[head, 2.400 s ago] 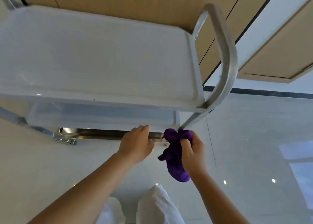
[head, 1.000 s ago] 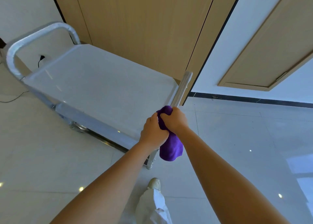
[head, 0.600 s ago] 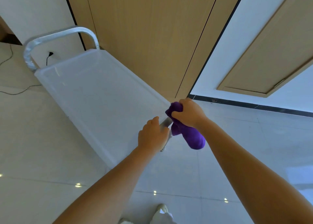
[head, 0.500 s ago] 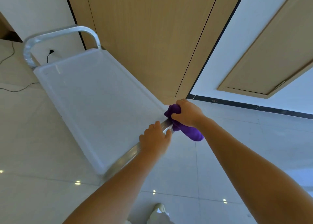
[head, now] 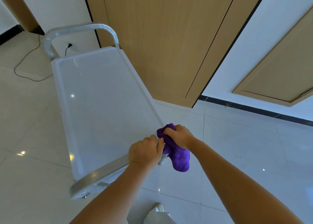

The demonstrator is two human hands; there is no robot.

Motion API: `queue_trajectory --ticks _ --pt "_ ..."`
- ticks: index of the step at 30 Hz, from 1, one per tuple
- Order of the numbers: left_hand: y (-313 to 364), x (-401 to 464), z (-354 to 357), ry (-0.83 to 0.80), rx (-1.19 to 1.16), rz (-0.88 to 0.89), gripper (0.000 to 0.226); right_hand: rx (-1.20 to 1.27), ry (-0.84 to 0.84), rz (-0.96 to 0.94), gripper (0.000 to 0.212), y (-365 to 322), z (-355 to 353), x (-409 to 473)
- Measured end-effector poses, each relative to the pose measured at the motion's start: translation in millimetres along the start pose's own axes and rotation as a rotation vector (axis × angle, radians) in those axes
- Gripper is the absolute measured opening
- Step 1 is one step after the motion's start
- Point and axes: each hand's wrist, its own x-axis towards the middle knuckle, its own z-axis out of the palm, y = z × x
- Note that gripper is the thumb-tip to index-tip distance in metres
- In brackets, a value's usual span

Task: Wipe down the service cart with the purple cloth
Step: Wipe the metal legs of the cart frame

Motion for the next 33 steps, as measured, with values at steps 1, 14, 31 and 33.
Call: queue_trajectory --ticks 1,14,31,33 --pt "0.0 -2.1 1.1 0.008 0.000 0.008 0.045 -0.004 0.012 -0.002 0.036 1.3 1.6 -2.7" --pt "-42.6 -68.9 10.3 0.086 -0.011 0.239 0.047 0.114 0.165 0.071 0.033 4.4 71.1 -80.0" --pt "-95.2 -137.2 22.6 0.141 -0.084 0.539 0.046 0.028 0.162 -0.056 0.050 24.8 150.0 -170.0" --pt "-99.1 -131.3 22.8 0.165 -0.108 0.559 0.051 0.059 0.220 -0.056 0.052 23.1 156.7 -172.1"
